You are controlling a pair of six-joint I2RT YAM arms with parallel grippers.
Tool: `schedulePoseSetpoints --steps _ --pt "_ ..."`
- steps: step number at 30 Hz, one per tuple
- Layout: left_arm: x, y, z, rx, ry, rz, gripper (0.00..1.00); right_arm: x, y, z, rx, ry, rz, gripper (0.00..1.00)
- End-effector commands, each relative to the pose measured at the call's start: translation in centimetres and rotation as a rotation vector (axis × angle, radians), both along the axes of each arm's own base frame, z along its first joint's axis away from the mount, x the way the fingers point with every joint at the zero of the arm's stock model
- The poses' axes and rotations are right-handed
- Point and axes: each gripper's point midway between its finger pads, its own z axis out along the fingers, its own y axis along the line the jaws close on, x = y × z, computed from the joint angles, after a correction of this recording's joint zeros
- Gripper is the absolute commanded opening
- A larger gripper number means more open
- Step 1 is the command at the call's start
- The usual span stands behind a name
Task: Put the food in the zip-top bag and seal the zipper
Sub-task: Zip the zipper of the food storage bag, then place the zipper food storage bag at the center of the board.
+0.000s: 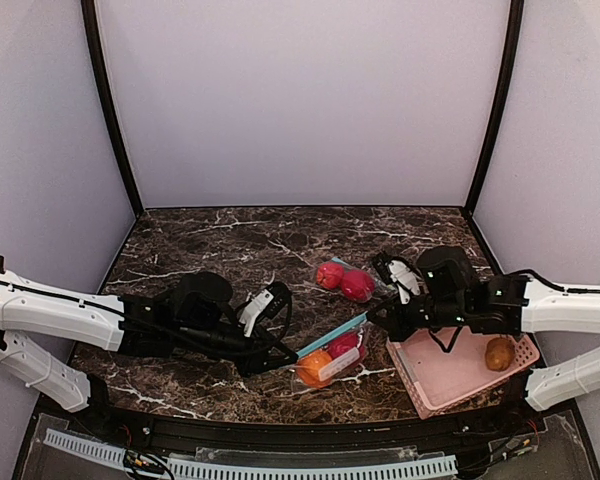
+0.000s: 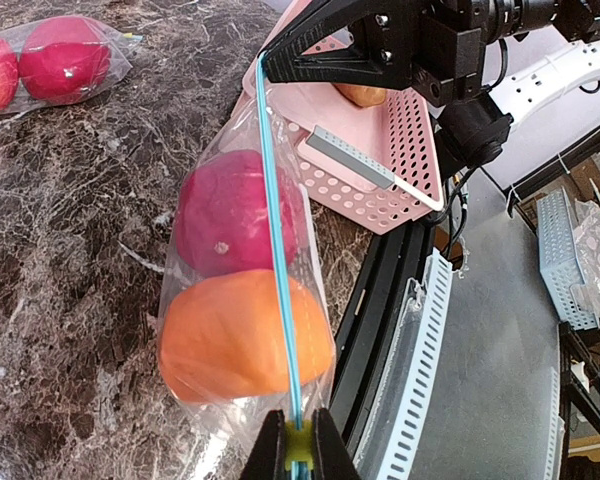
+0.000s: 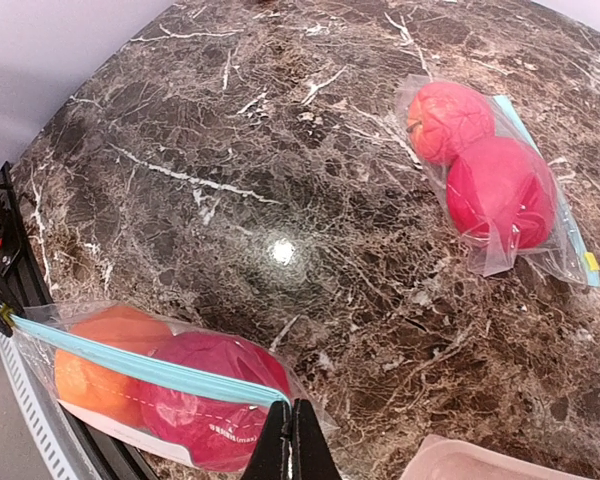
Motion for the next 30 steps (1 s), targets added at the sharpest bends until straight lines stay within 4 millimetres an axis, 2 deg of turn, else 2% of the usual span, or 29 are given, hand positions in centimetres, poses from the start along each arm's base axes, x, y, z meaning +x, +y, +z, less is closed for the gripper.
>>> schedulePoseSetpoints --steps 1,8,17,21,30 --pt "-2.1 1.8 -2.2 0.084 0.066 -0.061 0.01 2.7 -3.9 -0.7 -0.089 -0.047 -0.187 0.0" --pt "-2.1 2.1 -2.2 0.085 0.06 -0.051 0.01 2.7 -4.4 -0.6 -0.094 -0.046 -0.199 0.0" --pt "-1.1 2.5 -2.5 0.096 0.084 0.008 0.01 2.4 -3.6 -0.8 -0.086 -0.024 -0.162 0.0" --pt "0.9 3.4 -3.6 0.099 0.15 0.101 0.01 2.7 -3.3 -1.2 -0.088 -0.009 -0.173 0.0" --pt "5.2 2.4 -5.3 0.071 0.211 0.157 0.01 4.6 -2.1 -2.6 -0.079 0.048 -0.274 0.0"
